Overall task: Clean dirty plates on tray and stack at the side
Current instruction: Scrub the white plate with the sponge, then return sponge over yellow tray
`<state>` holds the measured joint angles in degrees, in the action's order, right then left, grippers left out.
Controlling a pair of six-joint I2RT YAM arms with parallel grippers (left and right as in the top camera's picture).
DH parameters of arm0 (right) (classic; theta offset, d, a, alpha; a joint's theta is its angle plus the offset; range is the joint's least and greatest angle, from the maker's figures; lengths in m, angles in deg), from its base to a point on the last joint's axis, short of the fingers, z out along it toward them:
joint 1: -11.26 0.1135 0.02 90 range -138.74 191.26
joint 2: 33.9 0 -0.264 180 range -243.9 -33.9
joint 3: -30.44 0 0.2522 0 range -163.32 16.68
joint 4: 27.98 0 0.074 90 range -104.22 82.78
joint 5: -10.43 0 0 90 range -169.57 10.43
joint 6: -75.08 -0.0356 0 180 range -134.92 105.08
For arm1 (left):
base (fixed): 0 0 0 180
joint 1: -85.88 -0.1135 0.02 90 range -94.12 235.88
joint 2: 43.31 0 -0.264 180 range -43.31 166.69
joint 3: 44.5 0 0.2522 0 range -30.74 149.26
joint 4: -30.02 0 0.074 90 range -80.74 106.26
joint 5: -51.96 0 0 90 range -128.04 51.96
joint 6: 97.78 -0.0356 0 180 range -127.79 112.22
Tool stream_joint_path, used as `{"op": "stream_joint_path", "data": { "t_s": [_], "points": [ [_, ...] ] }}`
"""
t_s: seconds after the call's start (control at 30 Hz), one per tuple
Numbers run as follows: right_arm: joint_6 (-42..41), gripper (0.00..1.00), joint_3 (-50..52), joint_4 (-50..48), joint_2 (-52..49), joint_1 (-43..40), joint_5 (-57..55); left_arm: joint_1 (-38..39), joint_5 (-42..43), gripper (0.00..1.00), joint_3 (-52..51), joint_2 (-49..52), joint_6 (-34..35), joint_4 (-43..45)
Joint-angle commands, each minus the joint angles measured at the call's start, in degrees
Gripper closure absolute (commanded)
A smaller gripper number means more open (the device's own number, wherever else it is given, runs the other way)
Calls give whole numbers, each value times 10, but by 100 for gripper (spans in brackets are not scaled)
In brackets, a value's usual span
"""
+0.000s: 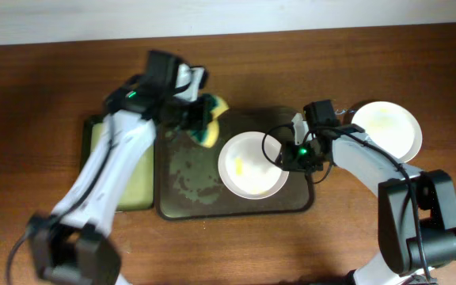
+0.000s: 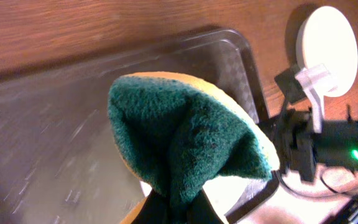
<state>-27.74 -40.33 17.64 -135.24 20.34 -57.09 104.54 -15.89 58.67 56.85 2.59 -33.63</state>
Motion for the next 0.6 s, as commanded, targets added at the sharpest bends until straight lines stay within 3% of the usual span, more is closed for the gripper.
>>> {"op": "stream_joint_path", "data": {
  "t_s": [0.0, 0.03, 0.07, 0.13, 0.3, 0.43, 0.5, 0.53, 0.57],
  "points": [
    [6, 66, -5, -7, -2, -13, 13, 38, 21, 100, 45, 80, -6, 5],
    [17, 67, -5, -11, -4, -15, 13, 47, 21, 100, 44, 97, -6, 5],
    [19, 81, -5, -16, -11, -16, 13, 56, 21, 100, 44, 115, -6, 5],
    [19, 96, -5, -26, -29, -16, 19, 73, 21, 100, 44, 141, -6, 5],
    [8, 96, -5, -53, -56, -16, 54, 95, -28, 100, 38, 184, -6, 9],
    [4, 96, -5, -52, -56, -16, 52, 99, -137, 100, 30, 190, 7, 11],
    [-2, 96, -5, -53, -56, -16, 52, 99, -145, 100, 22, 194, 23, 12],
    [-15, 90, -5, -58, -56, -16, 52, 101, -145, 100, 20, 200, 23, 12],
    [-16, 78, -6, -67, -56, -16, 52, 103, -145, 100, 20, 208, 24, 13]
  ]
}}
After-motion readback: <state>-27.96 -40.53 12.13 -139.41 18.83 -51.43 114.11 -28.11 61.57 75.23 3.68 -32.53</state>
